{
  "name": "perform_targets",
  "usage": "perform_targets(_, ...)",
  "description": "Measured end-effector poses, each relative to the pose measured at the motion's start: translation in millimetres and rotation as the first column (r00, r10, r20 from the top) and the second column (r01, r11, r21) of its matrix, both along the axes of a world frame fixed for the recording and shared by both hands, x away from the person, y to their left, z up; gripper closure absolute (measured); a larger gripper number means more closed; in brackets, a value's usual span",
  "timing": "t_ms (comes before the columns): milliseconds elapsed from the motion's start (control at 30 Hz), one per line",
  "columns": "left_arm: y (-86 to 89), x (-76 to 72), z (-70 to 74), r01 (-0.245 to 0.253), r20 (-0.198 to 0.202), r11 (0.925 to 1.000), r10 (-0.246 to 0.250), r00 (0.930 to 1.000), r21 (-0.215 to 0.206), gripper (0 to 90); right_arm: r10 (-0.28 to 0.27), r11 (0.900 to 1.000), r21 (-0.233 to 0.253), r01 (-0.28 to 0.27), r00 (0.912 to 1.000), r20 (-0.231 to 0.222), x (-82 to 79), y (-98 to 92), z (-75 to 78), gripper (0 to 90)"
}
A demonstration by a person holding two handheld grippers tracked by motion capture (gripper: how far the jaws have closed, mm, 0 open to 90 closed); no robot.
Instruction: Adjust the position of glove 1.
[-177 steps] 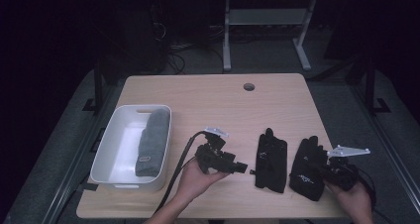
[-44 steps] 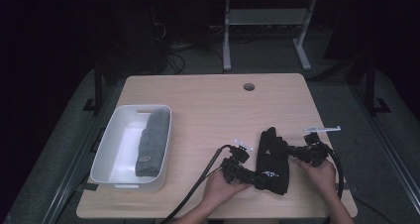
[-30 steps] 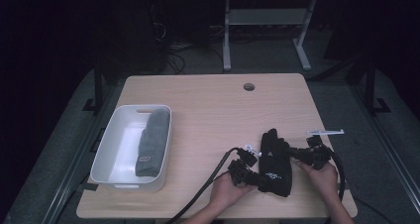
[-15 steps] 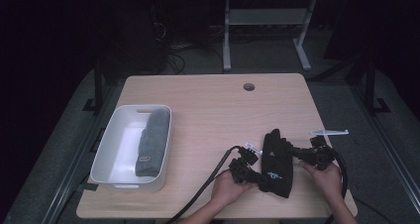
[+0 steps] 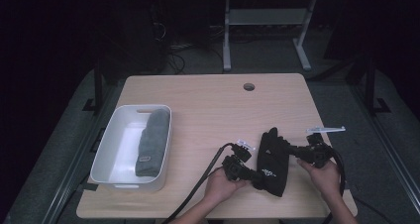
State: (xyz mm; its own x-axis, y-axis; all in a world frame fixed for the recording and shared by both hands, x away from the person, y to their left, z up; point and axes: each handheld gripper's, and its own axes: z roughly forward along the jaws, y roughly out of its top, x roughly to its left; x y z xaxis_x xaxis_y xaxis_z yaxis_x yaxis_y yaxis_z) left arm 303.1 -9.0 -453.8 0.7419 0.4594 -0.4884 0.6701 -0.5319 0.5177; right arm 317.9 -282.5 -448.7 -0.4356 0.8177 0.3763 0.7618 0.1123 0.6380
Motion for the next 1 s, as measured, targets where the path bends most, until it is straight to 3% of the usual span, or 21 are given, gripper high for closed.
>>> perform_targets(500, 23.3, 2.4, 22.9, -0.019, 0.029, 0.9994, 0.02, 0.9994, -0.029, 81.9, 0.031, 0.999, 0.016, -0.031, 0.9989, 0.036, 5.2, 14.6, 24.1, 82.1)
perform_targets(1000, 49.4, 7.2, 53.9, -0.041, 0.083, 0.9975, 0.046, 0.9955, -0.058, 81.9, 0.059, 0.997, 0.05, -0.063, 0.995, 0.081, 16.2, 33.2, 61.2, 82.2)
